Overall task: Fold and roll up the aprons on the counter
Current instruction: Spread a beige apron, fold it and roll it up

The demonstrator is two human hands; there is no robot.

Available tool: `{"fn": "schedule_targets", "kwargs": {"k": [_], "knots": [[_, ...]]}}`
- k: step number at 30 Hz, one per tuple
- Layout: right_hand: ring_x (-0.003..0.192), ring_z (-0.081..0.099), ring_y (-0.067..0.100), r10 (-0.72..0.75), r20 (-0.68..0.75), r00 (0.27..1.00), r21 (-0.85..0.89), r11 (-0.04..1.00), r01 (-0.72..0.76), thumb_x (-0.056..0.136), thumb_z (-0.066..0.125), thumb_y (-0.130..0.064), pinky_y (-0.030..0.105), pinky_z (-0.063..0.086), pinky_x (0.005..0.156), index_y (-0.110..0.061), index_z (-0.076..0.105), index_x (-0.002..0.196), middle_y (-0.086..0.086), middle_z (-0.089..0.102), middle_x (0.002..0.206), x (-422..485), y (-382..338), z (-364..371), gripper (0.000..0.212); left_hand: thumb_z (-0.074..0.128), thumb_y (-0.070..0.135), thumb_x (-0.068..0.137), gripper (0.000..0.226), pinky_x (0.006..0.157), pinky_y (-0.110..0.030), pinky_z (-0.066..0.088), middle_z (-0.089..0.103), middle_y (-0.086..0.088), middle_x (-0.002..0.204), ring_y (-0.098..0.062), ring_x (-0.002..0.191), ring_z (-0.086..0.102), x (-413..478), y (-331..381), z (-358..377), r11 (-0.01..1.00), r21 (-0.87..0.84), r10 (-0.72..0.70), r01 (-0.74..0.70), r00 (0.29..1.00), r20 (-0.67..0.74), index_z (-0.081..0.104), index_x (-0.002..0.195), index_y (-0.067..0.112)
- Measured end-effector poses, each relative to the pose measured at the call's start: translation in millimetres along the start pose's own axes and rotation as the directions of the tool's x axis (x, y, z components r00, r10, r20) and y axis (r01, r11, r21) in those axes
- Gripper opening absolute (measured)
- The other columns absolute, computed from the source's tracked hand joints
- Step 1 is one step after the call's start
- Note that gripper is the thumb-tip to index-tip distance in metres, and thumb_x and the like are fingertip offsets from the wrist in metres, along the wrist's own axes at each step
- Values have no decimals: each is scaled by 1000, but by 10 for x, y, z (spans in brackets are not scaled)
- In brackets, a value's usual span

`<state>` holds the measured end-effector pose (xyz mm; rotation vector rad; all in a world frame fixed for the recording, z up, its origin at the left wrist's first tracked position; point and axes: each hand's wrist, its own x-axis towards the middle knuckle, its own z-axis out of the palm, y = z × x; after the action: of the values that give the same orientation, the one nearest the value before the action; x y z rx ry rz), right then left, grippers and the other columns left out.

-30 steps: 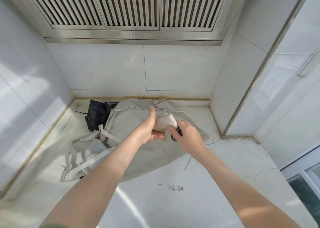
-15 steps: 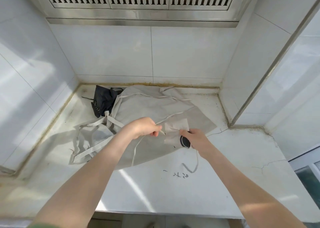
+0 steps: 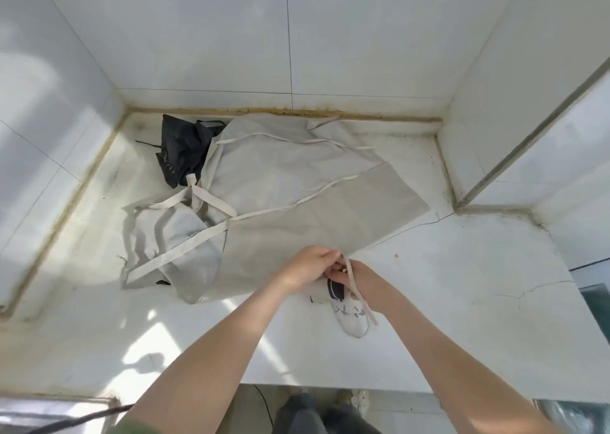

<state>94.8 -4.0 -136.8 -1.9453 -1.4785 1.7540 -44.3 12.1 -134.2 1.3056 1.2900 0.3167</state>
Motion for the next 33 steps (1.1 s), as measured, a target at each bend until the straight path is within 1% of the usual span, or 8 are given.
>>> {"fn": "schedule_targets", "kwargs": {"k": [4,11,14,18,22,26,30,33], "knots": [[56,40,9,40,9,999,9,999,-40,92,56,-27,17,30,48,-18,55,88,-3,50,72,-41,157,-64,10,48,6,96,16,67,-10,43,64,-4,87,-4,70,56,145,-156,142,994,76,76,-74,997,-21,61,101,14],[43,41,13,76,111,991,-203,978,-52,92,47,-18,21,35,51,-12,59,73,0,52,60,-260,157,-378,24,41,7,99,15,64,-13,40,62,2,73,-10,69,51,197,-185,214,993,111,51,-49,999,-16,28,104,13],[38,41,16,-21,157,987,77,997,9,97,47,-18,22,40,46,-7,56,71,4,50,52,-268,56,-417,29,39,9,101,8,71,-19,41,58,5,69,-5,67,51,212,-192,206,991,117,64,-71,996,60,44,100,15],[38,35,14,-159,2,987,517,845,135,99,46,-16,24,35,41,-5,60,80,2,44,46,-212,-42,-580,26,41,-3,95,34,64,-12,34,52,9,65,9,57,46,231,-190,203,988,153,14,-37,988,152,58,77,20],[59,49,14,-256,-35,966,466,851,242,100,44,-15,23,42,57,-7,65,92,1,58,66,-127,-40,-616,24,55,19,95,27,63,-12,35,52,13,65,4,60,47,230,-189,201,987,152,20,-49,982,186,61,69,20],[92,58,13,-200,-61,978,397,894,207,96,44,-9,25,42,84,-11,66,85,-3,67,91,-49,70,-466,25,38,43,100,48,82,-28,39,60,1,78,-9,73,52,238,-226,196,994,103,22,-39,987,161,63,63,25],[80,63,15,-100,-112,989,198,973,121,96,38,-3,29,47,77,-8,65,100,2,68,85,-52,271,-318,28,41,44,99,45,79,-28,38,60,4,74,-11,74,52,263,-280,166,1000,6,-19,18,990,140,69,82,12],[66,61,15,-104,-35,994,254,961,110,98,44,-6,22,52,66,-6,64,103,5,64,79,-98,344,-268,21,47,35,100,37,75,-27,38,59,7,71,-11,72,52,274,-352,155,999,-47,13,-8,996,92,65,90,4]]}}
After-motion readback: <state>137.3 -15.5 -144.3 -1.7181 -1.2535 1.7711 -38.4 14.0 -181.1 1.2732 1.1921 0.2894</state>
